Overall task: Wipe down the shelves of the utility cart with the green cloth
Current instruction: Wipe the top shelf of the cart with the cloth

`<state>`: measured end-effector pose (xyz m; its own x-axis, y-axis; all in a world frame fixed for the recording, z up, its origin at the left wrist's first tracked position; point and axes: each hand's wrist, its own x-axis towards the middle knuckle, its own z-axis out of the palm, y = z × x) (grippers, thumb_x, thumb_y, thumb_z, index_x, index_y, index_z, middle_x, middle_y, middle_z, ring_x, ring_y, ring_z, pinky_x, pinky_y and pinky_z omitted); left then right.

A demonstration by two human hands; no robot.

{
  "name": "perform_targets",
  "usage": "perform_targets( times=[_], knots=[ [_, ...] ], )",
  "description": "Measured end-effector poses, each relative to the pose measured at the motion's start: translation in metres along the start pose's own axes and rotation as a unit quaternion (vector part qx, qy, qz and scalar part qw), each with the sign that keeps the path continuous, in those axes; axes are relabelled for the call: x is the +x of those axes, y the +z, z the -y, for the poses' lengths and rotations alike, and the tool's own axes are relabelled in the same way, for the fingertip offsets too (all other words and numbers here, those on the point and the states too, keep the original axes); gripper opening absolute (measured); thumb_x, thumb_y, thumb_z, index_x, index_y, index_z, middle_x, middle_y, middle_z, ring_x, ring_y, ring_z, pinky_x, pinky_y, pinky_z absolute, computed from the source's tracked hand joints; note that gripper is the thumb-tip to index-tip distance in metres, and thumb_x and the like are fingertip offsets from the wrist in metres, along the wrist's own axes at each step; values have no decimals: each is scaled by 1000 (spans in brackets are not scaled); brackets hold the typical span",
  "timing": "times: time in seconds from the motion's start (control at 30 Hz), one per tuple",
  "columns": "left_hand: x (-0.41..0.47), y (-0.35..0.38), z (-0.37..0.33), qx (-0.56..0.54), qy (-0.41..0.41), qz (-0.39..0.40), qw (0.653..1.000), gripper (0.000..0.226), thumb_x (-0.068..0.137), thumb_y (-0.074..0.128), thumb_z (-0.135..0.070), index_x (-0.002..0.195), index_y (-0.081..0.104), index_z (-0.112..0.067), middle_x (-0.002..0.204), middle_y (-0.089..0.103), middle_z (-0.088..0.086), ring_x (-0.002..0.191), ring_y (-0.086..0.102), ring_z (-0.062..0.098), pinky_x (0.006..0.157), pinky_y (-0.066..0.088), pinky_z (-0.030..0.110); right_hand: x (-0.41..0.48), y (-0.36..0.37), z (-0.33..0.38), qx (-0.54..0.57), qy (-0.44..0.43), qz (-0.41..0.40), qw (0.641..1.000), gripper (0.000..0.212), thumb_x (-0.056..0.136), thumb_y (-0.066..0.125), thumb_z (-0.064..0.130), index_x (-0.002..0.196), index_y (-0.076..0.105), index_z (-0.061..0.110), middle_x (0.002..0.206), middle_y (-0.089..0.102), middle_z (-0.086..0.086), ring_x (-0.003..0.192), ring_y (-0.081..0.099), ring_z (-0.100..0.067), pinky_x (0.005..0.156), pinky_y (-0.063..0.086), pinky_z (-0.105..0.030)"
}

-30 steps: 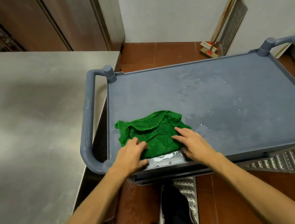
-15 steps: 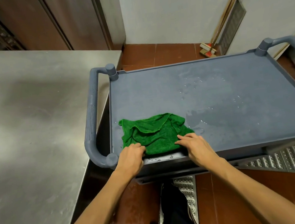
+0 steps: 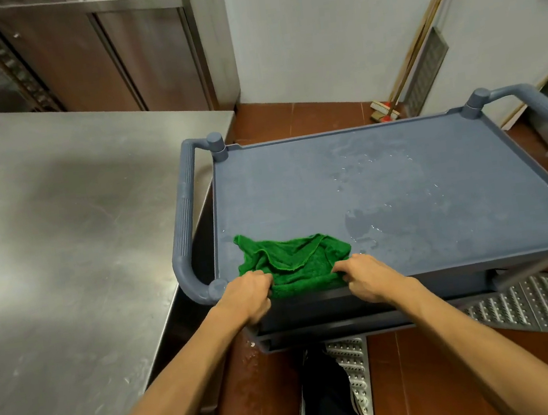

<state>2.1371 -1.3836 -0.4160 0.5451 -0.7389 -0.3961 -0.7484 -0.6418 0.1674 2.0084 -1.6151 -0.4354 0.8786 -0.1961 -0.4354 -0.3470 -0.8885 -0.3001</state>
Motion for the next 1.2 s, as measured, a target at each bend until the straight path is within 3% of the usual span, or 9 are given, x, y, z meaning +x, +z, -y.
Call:
perform_targets(
  times=[0.13,0.3,0.5,0.63,0.77,0.87,1.03,1.2],
  knots=[
    [10,-42,17,-53,-19,-48,997,26,97,48,-12,120,59,-12,119,62,15,110,59,34,92,50,43,14,-37,10,69,5,-32,997,42,93,44,5,130,60,17,126,64,-17,117,57,-35,95,47,-37],
    [36,-107,45,-77,-35,-132,988,18,96,54,-8,109,67,-8,109,68,16,103,63,33,90,53,44,44,-103,28,110,-18,-143,983,35,95,43,8,124,62,16,124,66,-16,113,59,-34,94,49,-38],
    [71,-173,76,-75,-54,-199,976,19,95,56,-5,107,71,-9,107,71,12,101,64,32,87,54,45,90,-166,45,123,-48,-212,968,34,96,43,12,125,62,18,118,68,-13,109,59,-32,90,51,-41],
    [96,-200,91,-25,-39,-269,962,19,95,58,-7,108,70,-12,108,67,11,104,60,34,81,52,45,125,-182,48,93,-75,-306,945,34,97,45,12,123,64,22,114,66,-11,117,49,-31,98,40,-40],
    [125,-201,101,14,-46,-324,945,28,88,59,0,114,66,-6,112,61,16,108,53,37,78,51,49,166,-184,49,91,-75,-393,912,36,95,47,9,123,67,21,120,64,-6,120,50,-27,101,33,-35],
    [148,-202,111,28,-46,-337,940,32,82,58,4,113,64,-4,108,61,17,105,55,38,73,51,48,198,-189,50,123,-87,-433,889,35,93,50,5,121,69,15,118,68,-7,118,55,-25,100,35,-37],
    [197,-240,133,-2,-61,-319,946,30,80,54,3,108,62,-4,109,64,18,104,57,41,81,50,51,250,-224,44,121,-102,-431,888,35,95,49,7,123,67,14,119,68,-8,116,57,-26,102,38,-38],
    [227,-245,142,-7,-59,-349,935,28,79,52,5,105,60,-4,107,63,19,101,57,41,78,49,50,278,-239,41,146,-143,-478,854,36,91,50,0,120,68,10,118,69,-8,115,61,-25,99,45,-43]
  ],
)
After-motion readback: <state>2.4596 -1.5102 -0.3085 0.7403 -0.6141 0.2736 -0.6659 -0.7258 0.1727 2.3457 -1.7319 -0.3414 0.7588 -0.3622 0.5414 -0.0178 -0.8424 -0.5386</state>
